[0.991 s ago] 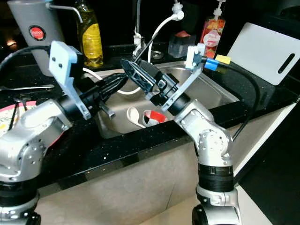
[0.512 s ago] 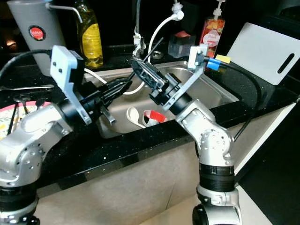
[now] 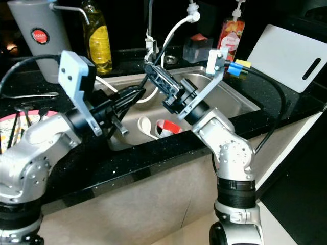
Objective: Kitchen organization
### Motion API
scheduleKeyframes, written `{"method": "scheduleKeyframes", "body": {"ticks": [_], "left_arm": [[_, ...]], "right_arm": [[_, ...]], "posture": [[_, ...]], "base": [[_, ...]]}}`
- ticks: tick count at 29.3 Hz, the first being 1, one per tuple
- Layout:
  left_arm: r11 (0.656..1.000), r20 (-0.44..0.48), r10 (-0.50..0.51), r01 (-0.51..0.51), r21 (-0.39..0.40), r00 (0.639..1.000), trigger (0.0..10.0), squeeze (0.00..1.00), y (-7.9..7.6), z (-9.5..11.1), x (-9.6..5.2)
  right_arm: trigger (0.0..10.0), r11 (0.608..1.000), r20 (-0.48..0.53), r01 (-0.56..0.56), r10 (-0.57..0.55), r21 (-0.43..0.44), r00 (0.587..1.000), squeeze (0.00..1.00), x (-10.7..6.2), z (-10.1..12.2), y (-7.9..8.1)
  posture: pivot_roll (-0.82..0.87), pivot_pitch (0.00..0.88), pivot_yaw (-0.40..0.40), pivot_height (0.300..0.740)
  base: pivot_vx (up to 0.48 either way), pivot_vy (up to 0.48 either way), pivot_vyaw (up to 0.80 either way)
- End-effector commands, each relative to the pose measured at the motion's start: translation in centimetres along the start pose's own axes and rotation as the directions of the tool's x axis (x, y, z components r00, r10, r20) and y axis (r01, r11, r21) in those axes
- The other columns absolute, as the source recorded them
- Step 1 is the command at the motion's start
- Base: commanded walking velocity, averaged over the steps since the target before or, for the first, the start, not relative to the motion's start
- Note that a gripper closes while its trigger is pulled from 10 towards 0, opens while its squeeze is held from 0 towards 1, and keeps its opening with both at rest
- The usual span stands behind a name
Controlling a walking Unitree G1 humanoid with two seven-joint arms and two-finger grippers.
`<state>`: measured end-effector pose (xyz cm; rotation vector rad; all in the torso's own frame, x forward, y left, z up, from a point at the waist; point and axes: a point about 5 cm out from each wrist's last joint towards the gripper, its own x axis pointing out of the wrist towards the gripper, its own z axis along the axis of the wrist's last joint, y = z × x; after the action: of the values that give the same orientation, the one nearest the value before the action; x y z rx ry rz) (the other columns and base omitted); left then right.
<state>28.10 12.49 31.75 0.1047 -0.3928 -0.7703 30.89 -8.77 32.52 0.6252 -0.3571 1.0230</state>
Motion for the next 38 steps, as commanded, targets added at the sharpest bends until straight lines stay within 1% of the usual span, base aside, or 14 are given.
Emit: {"method": "scheduleKeyframes", "body": {"ticks": [1, 5, 6, 11, 14, 17, 20, 24, 25, 26, 27, 28, 30, 38], "left_arm": [[0.999, 0.005, 0.032, -0.032, 0.004, 0.999, 10.0, 1.0, 0.4, 0.2, 0.1], [0.998, 0.023, 0.059, -0.059, -0.004, 0.998, 10.0, 1.0, 0.9, 0.6, 0.1], [0.999, 0.03, 0.047, -0.047, -0.005, 0.998, 10.0, 0.0, 0.8, 0.8, -0.1], [1.0, 0.042, 0.021, -0.021, -0.006, 0.999, 10.0, 0.0, 0.6, 1.0, -0.3], [1.0, 0.05, 0.027, -0.026, -0.012, 0.998, 10.0, 0.0, 0.6, 1.1, -0.5], [0.999, 0.057, 0.046, -0.044, -0.024, 0.997, 10.0, 0.0, 0.9, 1.1, -0.9], [0.998, 0.057, 0.054, -0.053, -0.024, 0.997, 10.0, 0.0, 1.0, 1.1, -1.0], [0.998, 0.054, 0.061, -0.06, -0.024, 0.997, 10.0, 0.0, 1.0, 1.0, -1.0], [0.998, 0.054, 0.061, -0.06, -0.024, 0.997, 10.0, 0.0, 1.0, 1.0, -1.0], [0.997, 0.049, 0.067, -0.066, -0.026, 0.997, 10.0, 0.0, 1.1, 0.9, -1.1], [0.997, 0.049, 0.067, -0.066, -0.026, 0.997, 10.0, 0.0, 1.1, 0.9, -1.1], [0.997, 0.041, 0.078, -0.077, -0.026, 0.996, 10.0, 0.0, 1.1, 0.7, -1.1], [0.996, 0.036, 0.087, -0.086, -0.026, 0.996, 10.0, 0.0, 1.2, 0.6, -1.1], [0.996, 0.024, 0.089, -0.088, -0.032, 0.996, 10.0, 0.0, 1.0, 0.2, -1.0]], "right_arm": [[10.0, 1.0, 0.001, 0.024, -0.024, -0.017, 1.0, 0.0, -0.2, 0.1, -0.3], [10.0, 0.998, 0.004, 0.058, -0.058, -0.038, 0.998, 0.0, -0.2, 0.2, -0.7], [10.0, 0.997, 0.006, 0.071, -0.071, -0.043, 0.997, 0.0, -0.2, 0.2, -0.9], [10.0, 0.993, 0.015, 0.106, -0.105, -0.051, 0.994, 0.0, -0.3, 0.3, -1.3], [10.0, 0.98, 0.03, 0.177, -0.175, -0.086, 0.984, 0.0, -0.2, 0.4, -2.3], [10.0, 0.943, 0.064, 0.289, -0.282, -0.166, 0.957, 0.0, 0.3, 0.8, -4.1], [10.0, 0.923, 0.086, 0.331, -0.32, -0.195, 0.944, 0.0, 0.6, 1.1, -4.9], [10.0, 0.837, 0.149, 0.443, -0.418, -0.322, 0.896, 0.0, 0.8, 1.6, -6.2], [10.0, 0.837, 0.149, 0.443, -0.418, -0.322, 0.896, 0.0, 0.8, 1.6, -6.2], [10.0, 0.792, 0.17, 0.482, -0.452, -0.374, 0.876, 0.0, 0.9, 1.5, -6.7], [10.0, 0.792, 0.17, 0.482, -0.452, -0.374, 0.876, 0.0, 0.9, 1.5, -6.7], [10.0, 0.747, 0.18, 0.504, -0.476, -0.434, 0.861, 0.0, 0.9, 1.1, -7.1], [10.0, 0.72, 0.164, 0.498, -0.484, -0.483, 0.859, 0.0, 1.0, 0.2, -7.4], [10.0, 0.73, 0.09, 0.456, -0.481, -0.509, 0.872, 0.0, 1.4, -2.4, -8.2]], "posture": [[-0.06, 0.096, -0.071, 0.74], [-0.06, 0.097, -0.068, 0.74], [-0.06, 0.097, -0.068, 0.74], [-0.06, 0.097, -0.068, 0.74], [-0.05, 0.098, -0.067, 0.74], [-0.05, 0.093, -0.068, 0.74], [-0.05, 0.091, -0.07, 0.74], [-0.04, 0.088, -0.073, 0.74], [-0.04, 0.088, -0.073, 0.74], [-0.04, 0.087, -0.076, 0.74], [-0.04, 0.087, -0.076, 0.74], [-0.04, 0.087, -0.076, 0.74], [-0.04, 0.087, -0.077, 0.74], [-0.04, 0.095, -0.076, 0.74]], "base": [[0.0, 0.0, 0.0], [0.0, 0.0, 0.0], [0.0, 0.0, 0.0], [0.0, 0.0, 0.0], [0.0, 0.0, 0.0], [0.0, 0.0, 0.0], [0.0, 0.0, 0.0], [0.0, 0.0, 0.0], [0.0, 0.0, 0.0], [0.0, 0.0, 0.0], [0.0, 0.0, 0.0], [0.0, 0.0, 0.0], [0.0, 0.0, 0.0], [0.0, 0.0, 0.0]]}}
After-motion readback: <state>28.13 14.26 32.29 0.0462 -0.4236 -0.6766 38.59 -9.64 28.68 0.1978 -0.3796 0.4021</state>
